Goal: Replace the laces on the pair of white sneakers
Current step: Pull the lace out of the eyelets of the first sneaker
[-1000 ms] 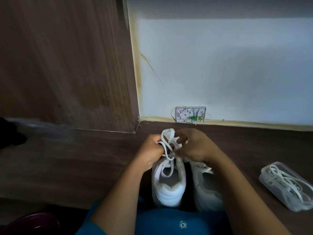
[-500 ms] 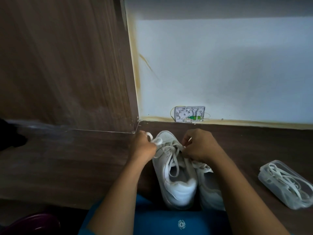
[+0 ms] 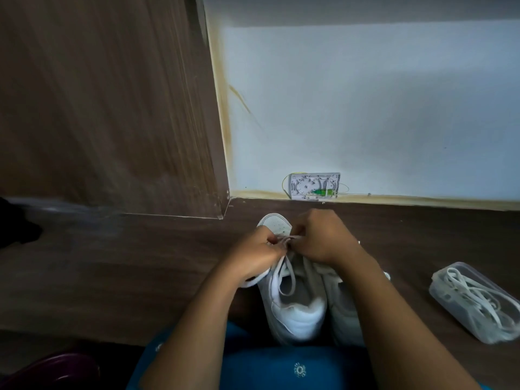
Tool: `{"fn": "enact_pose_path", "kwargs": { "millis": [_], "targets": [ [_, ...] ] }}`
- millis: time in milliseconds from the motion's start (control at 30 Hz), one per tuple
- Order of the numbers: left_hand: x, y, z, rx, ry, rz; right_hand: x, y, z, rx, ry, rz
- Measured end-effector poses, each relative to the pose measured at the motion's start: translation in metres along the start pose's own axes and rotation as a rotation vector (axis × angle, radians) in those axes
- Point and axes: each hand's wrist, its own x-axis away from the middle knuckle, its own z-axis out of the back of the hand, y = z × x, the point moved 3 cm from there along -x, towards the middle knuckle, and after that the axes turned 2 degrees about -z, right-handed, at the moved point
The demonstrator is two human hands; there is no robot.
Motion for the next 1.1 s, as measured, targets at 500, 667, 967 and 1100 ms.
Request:
{"fn": "enact_pose_path", "kwargs": {
  "millis": [500, 667, 967, 1100],
  "targets": [
    [-0.011, -0.005, 0.002, 0.171, 0.046, 0.05, -0.001, 0.007, 0.004, -0.117, 0.007, -0.126],
    [-0.018, -0.005, 0.0, 0.005, 0.09, -0.077, -0.004, -0.002, -0.012, -0.138, -0.073, -0.088],
    [-0.022, -0.004, -0.005, 0.061, 0.167, -0.112, -0.004, 0.003, -0.014, -0.198, -0.016, -0.079],
    [-0.025, -0.005, -0.011, 0.067, 0.136, -0.176, -0.005, 0.004, -0.017, -0.583, -0.044, -0.211]
  ]
}}
